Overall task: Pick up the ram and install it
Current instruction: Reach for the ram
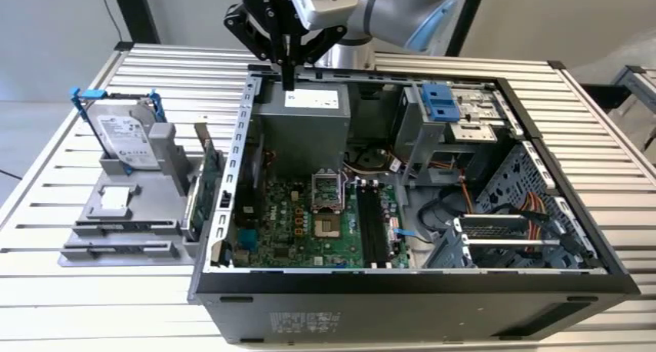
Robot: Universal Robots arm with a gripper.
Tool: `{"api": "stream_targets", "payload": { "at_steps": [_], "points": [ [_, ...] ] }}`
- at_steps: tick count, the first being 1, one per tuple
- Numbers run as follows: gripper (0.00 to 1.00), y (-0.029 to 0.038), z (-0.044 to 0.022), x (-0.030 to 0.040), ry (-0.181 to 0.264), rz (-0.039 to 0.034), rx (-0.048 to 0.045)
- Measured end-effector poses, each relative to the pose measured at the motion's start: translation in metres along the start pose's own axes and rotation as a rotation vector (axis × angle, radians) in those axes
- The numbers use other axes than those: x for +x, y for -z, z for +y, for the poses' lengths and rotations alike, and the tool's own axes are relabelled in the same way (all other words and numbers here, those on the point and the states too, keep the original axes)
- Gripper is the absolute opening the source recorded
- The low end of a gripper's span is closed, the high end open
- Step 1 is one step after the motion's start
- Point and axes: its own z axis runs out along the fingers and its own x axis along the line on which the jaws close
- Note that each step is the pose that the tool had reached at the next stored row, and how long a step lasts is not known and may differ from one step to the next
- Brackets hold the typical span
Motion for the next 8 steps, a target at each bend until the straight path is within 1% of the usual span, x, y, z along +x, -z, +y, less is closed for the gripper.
{"api": "stream_targets", "payload": {
  "at_steps": [8],
  "points": [
    [0.0,0.0,-0.0001,0.0024,0.0,0.0,0.0]
  ]
}}
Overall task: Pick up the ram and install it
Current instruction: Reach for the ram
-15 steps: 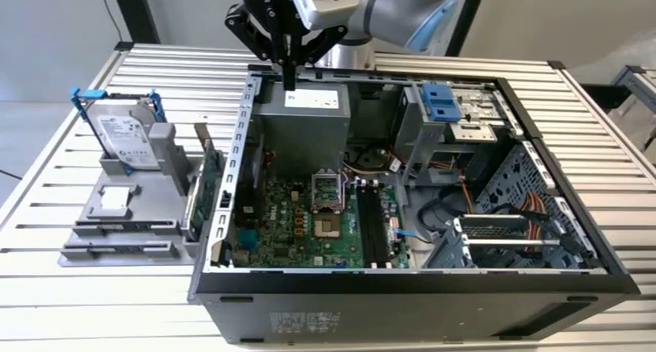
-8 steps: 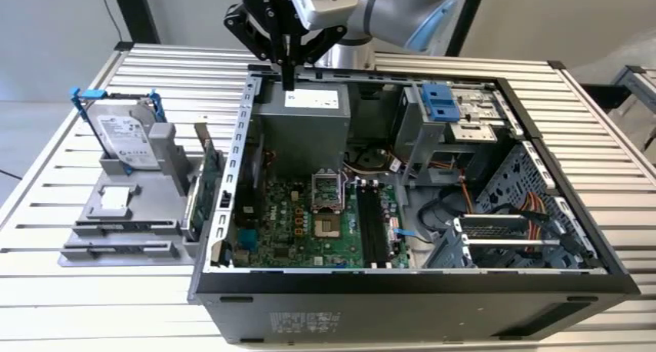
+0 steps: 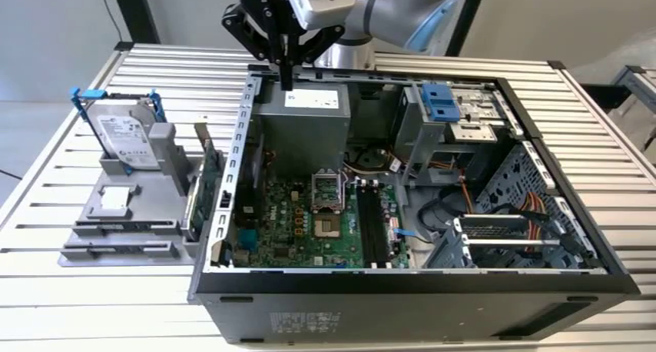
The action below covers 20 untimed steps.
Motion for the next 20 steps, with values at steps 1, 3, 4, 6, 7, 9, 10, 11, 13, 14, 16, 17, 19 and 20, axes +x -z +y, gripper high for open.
{"api": "stream_targets", "payload": {
  "at_steps": [1,3,4,6,7,9,10,11,13,14,16,17,19,20],
  "points": [
    [0.0,0.0,0.0,0.0004,0.0,0.0,0.0],
    [0.0,0.0001,-0.0001,0.0011,0.0,0.0001,0.0001],
    [0.0,0.0,-0.0001,0.0014,0.0,0.0,0.0],
    [0.0,0.0001,-0.0003,0.0032,0.001,0.0001,0.0001],
    [0.0,0.0001,-0.0003,0.0043,0.002,0.0001,0.0],
    [0.0,0.0001,-0.0005,0.0066,0.004,0.0002,-0.0001],
    [0.0,0.0001,-0.0006,0.0079,0.005,0.0002,-0.0001],
    [0.0,0.0002,-0.0006,0.0088,0.005,0.0003,-0.0001],
    [0.0,0.0002,-0.0008,0.0108,0.005,0.0003,-0.0001],
    [0.0,0.0002,-0.0008,0.0119,0.006,0.0003,-0.0001],
    [0.0,0.0003,-0.001,0.014,0.007,0.0003,-0.0001],
    [0.0,0.0003,-0.001,0.0148,0.008,0.0004,-0.0002],
    [0.0,0.0003,-0.0011,0.0162,0.009,0.0005,-0.0002],
    [0.0,0.0003,-0.0012,0.0169,0.01,0.0005,-0.0002]
  ]
}}
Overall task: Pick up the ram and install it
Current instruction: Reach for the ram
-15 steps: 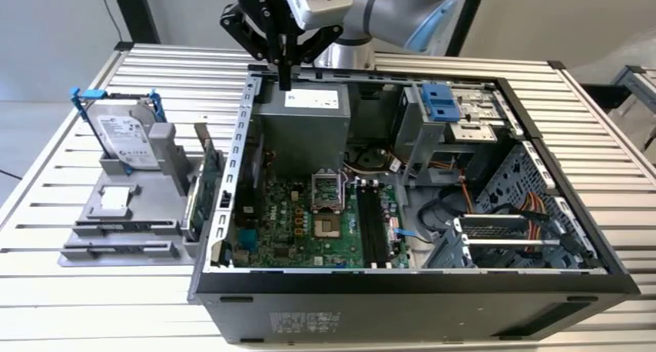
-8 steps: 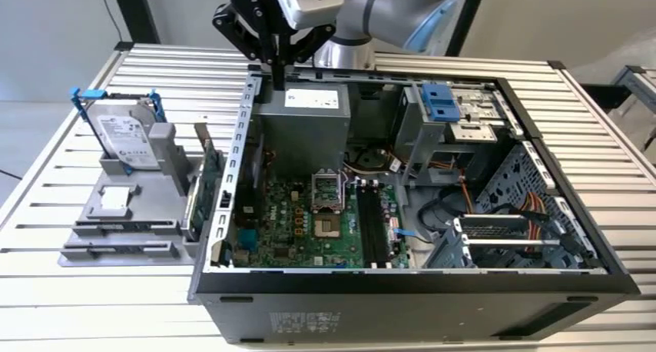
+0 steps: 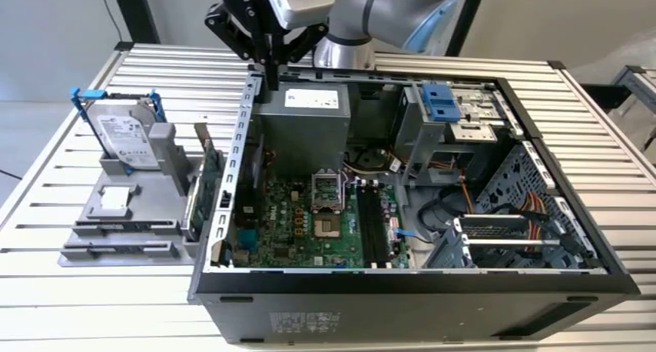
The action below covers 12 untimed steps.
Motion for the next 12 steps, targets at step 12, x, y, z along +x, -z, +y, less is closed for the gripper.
{"api": "stream_targets", "payload": {
  "at_steps": [12],
  "points": [
    [0.0,0.0003,-0.0008,0.0128,0.006,0.0003,-0.0001]
  ]
}}
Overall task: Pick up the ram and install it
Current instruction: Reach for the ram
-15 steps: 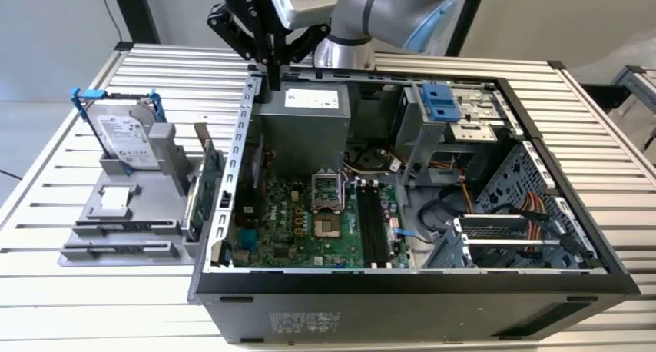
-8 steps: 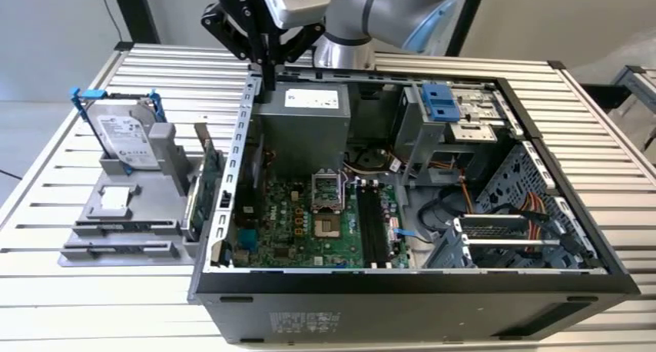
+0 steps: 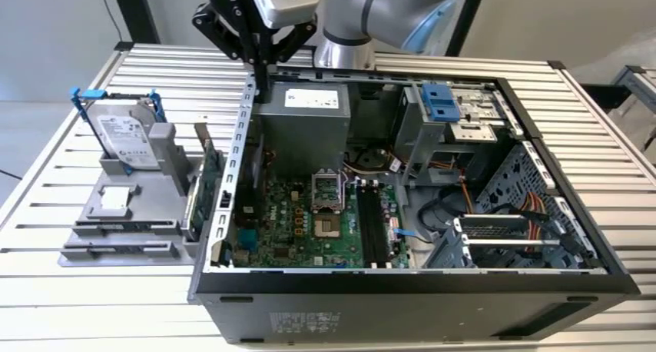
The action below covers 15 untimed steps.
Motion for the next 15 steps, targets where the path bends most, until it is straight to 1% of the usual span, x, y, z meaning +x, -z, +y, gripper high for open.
{"api": "stream_targets", "payload": {
  "at_steps": [15],
  "points": [
    [0.0,0.0002,-0.0009,0.0156,0.003,0.0002,-0.0001]
  ]
}}
